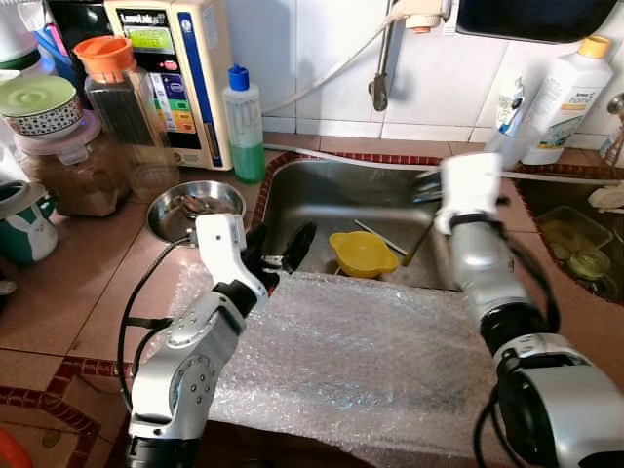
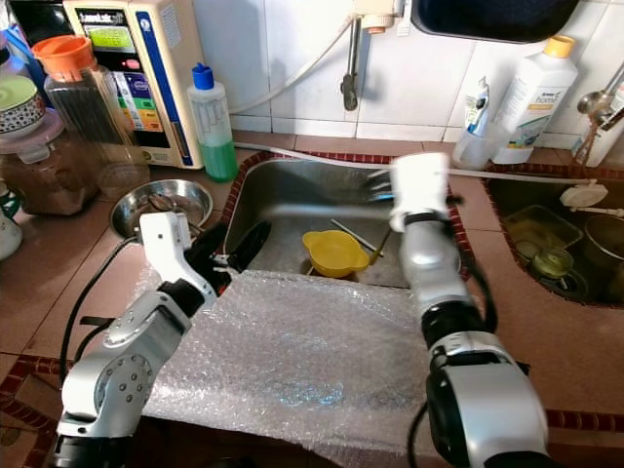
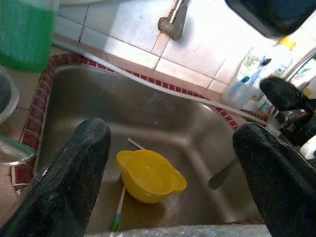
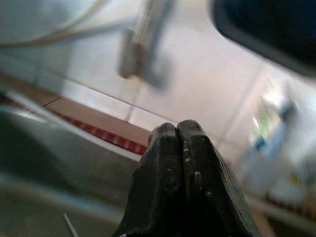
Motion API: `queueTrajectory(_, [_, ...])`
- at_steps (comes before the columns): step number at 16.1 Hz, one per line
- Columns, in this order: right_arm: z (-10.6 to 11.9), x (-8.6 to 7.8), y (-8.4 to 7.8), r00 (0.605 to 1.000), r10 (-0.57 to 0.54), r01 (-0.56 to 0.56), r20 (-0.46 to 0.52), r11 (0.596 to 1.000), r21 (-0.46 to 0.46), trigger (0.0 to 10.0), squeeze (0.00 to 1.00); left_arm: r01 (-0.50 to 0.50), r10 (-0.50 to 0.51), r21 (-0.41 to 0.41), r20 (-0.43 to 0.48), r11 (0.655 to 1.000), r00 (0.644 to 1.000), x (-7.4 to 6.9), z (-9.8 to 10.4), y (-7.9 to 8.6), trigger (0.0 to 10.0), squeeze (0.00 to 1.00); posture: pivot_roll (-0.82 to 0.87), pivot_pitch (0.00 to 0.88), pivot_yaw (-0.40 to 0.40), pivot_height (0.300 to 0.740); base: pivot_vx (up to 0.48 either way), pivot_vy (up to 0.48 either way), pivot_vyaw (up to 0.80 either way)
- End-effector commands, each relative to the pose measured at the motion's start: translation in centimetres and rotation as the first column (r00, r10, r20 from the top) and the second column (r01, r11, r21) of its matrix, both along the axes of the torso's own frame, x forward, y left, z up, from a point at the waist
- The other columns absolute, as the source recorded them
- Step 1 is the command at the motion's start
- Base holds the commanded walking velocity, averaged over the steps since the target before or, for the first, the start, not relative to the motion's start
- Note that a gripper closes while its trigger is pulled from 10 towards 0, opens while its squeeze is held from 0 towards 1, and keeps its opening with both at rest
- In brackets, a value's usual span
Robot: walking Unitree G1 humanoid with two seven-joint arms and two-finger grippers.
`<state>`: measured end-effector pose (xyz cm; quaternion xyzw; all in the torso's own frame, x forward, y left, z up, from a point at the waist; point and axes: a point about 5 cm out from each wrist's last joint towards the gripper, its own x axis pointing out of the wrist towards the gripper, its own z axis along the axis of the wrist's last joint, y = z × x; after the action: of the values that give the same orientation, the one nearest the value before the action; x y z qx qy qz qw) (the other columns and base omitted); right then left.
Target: Kitchen organization
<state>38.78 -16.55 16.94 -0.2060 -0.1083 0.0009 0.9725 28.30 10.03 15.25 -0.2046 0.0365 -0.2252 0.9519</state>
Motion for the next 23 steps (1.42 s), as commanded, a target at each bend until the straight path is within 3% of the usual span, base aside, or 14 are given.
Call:
queueTrajectory(1, [0.0, -0.1, 0.7, 0.999, 0.034, -0.031, 0.025, 0.994, -0.104, 2.4, 0.0, 0.001, -0.002, 0.015, 0.016, 1.0, 1.0, -0.2, 0.1, 0.0, 10.0, 1.0, 0.17, 0.043, 0.048, 0.74, 0.0, 0.0, 0.0])
queueTrajectory(2, [-0.4, -0.3, 0.9, 0.999, 0.045, -0.041, 0.024, 0.988, -0.146, 5.4, 0.0, 0.004, -0.004, 0.019, 0.012, 1.0, 1.0, -0.3, 0.0, 0.0, 10.0, 1.0, 0.17, 0.043, 0.048, 0.74, 0.0, 0.0, 0.0])
queueTrajectory(3, [-0.8, -0.4, 1.0, 0.999, 0.049, -0.044, 0.023, 0.984, -0.175, 9.4, 0.98, 0.007, -0.007, 0.024, 0.011, 1.0, 1.0, -0.4, -0.1, 0.0, 10.0, 1.0, 0.17, 0.045, 0.051, 0.74, 0.0, 0.0, 0.0])
queueTrajectory(4, [-1.4, -0.6, 1.0, 0.998, 0.055, -0.053, 0.009, 0.983, -0.174, 10.0, 1.0, 0.009, -0.009, 0.029, 0.012, 1.0, 1.0, -0.4, -0.1, 0.0, 10.0, 1.0, 0.17, 0.045, 0.051, 0.74, 0.0, 0.0, 0.0])
queueTrajectory(10, [-3.4, -1.5, 1.6, 0.996, 0.082, -0.088, -0.035, 0.975, -0.203, 10.0, 1.0, 0.008, -0.009, 0.051, 0.016, 0.999, 1.0, -0.2, -0.1, 0.3, 10.0, 1.0, 0.17, 0.038, 0.06, 0.74, 0.0, 0.0, 0.0])
queueTrajectory(13, [-3.9, -1.6, 1.7, 0.995, 0.085, -0.093, -0.058, 0.983, -0.16, 10.0, 1.0, 0.008, -0.009, 0.054, 0.019, 0.998, 1.0, -0.1, -0.1, 0.3, 10.0, 1.0, 0.17, 0.037, 0.061, 0.74, 0.0, 0.0, 0.0])
queueTrajectory(14, [-3.9, -1.5, 1.6, 0.994, 0.086, -0.093, -0.073, 0.991, -0.101, 10.0, 1.0, -0.004, 0.002, 0.065, 0.024, 0.998, 1.0, 0.0, -0.1, 0.4, 10.0, 1.0, 0.17, 0.036, 0.056, 0.74, 0.0, 0.0, 0.0])
queueTrajectory(15, [-3.8, -1.4, 1.5, 0.992, 0.087, -0.086, -0.091, 0.996, 0.024, 10.0, 1.0, -0.036, 0.033, 0.097, 0.032, 0.995, 0.999, 0.4, -0.1, 0.7, 10.0, 1.0, 0.16, 0.035, 0.046, 0.74, 0.0, 0.0, 0.0])
queueTrajectory(17, [-3.5, -1.4, 1.9, 0.988, 0.125, -0.111, -0.092, 0.984, 0.142, 10.0, 1.0, -0.088, 0.085, 0.133, 0.029, 0.987, 0.996, 1.1, -0.4, 1.4, 10.0, 1.0, 0.15, 0.034, 0.038, 0.74, 0.0, 0.0, 0.0])
queueTrajectory(19, [-3.1, -1.7, 2.7, 0.977, 0.201, -0.181, -0.069, 0.957, 0.227, 10.0, 1.0, -0.151, 0.149, 0.167, 0.024, 0.974, 0.988, 2.0, -0.9, 2.2, 10.0, 1.0, 0.13, 0.033, 0.02, 0.74, 0.0, 0.0, 0.0])
queueTrajectory(23, [-2.6, -2.6, 3.5, 0.954, 0.296, -0.267, -0.052, 0.914, 0.305, 10.0, 1.0, -0.198, 0.199, 0.162, 0.009, 0.967, 0.98, 3.4, -1.2, 2.4, 10.0, 1.0, 0.09, 0.034, 0.005, 0.74, 0.0, 0.0, 0.0])
